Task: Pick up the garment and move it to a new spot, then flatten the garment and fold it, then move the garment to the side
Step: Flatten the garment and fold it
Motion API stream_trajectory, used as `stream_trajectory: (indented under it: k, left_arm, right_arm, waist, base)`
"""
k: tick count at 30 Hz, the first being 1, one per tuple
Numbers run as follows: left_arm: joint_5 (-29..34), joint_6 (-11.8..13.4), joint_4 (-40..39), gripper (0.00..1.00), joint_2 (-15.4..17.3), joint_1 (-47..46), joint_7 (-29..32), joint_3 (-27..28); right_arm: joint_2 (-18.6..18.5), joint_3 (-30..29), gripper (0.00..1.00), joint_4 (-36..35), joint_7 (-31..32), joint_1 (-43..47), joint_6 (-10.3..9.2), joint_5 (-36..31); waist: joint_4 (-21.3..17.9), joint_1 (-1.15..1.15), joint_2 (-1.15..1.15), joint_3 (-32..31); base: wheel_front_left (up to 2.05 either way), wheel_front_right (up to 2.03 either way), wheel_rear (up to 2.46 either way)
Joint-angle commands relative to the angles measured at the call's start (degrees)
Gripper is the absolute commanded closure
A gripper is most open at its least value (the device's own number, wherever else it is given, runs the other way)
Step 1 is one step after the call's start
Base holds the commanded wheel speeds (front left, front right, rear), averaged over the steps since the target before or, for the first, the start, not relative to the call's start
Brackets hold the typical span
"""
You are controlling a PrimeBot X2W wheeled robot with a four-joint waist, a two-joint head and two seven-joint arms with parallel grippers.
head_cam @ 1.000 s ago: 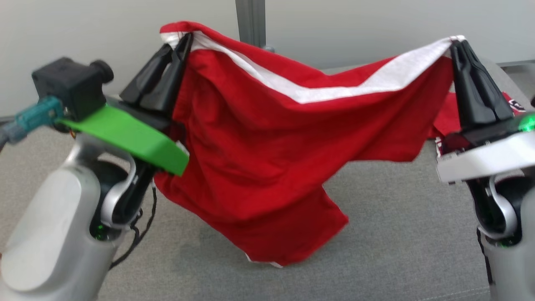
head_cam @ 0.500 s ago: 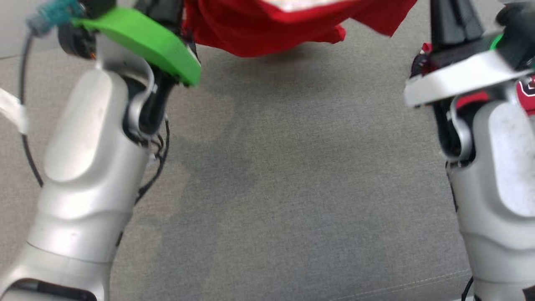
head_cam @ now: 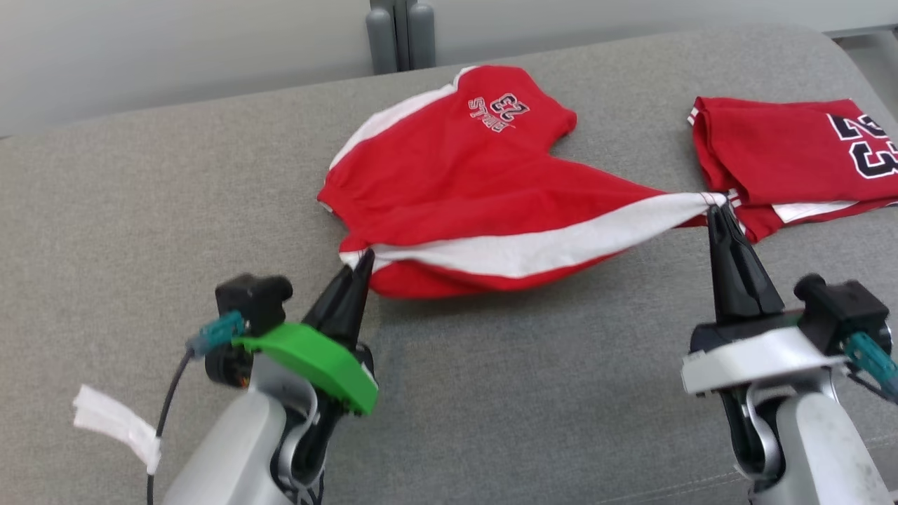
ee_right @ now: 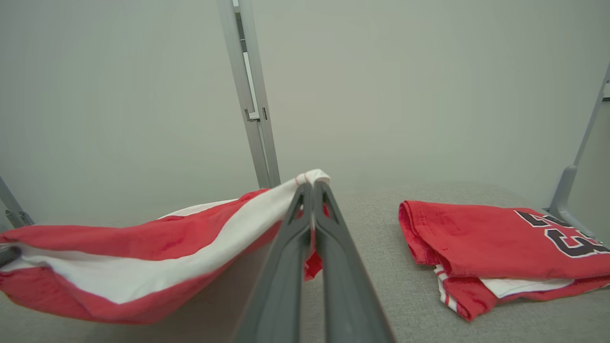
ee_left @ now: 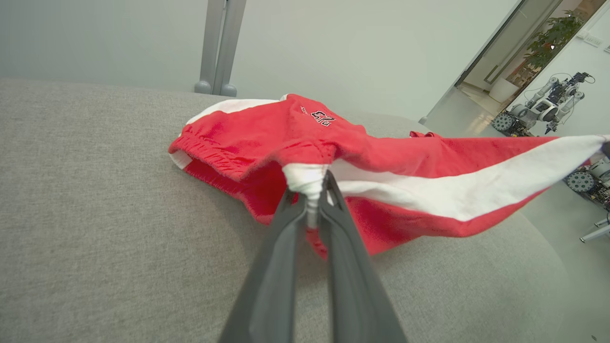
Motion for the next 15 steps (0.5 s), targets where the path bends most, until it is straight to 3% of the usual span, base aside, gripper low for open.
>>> stream_trajectory:
  k: [1,5,10,15]
  left_arm:
    - [-0.76,0.83,-2.74,1.00,0.80,3.79,0.20,-0.23]
    - [-2.10,3.63,-11.40,1.00,2.41,11.89,1.80,-0.48]
    - [-3.48,8.96,-23.51,1.00,4.39,22.37,4.09,-0.52]
    - [-4.79,12.96,-30.80,1.00,5.29,28.69,6.44,-0.94]
  right_arm:
    - [0.44,-0.93,1.00,-2.50,-0.02,3.22,-0.08,-0.85]
    - [0.99,-3.06,1.00,-9.44,2.03,10.52,-0.07,-1.80]
    - [1.19,-4.02,1.00,-19.96,5.22,19.24,-0.08,-0.14]
    - [1.22,-5.09,1.00,-26.35,8.40,24.99,-0.07,0.73]
  waist:
    - [-0.27,0.00,0.00,-3.35]
    - [-0.36,0.00,0.00,-6.68]
    - [-0.89,0.00,0.00,-9.77]
    - [-0.67,0.00,0.00,-9.85]
  base:
    - [0.00,0.00,0.00]
    - [0.00,0.00,0.00]
    - [0.00,0.00,0.00]
    - [0.00,0.00,0.00]
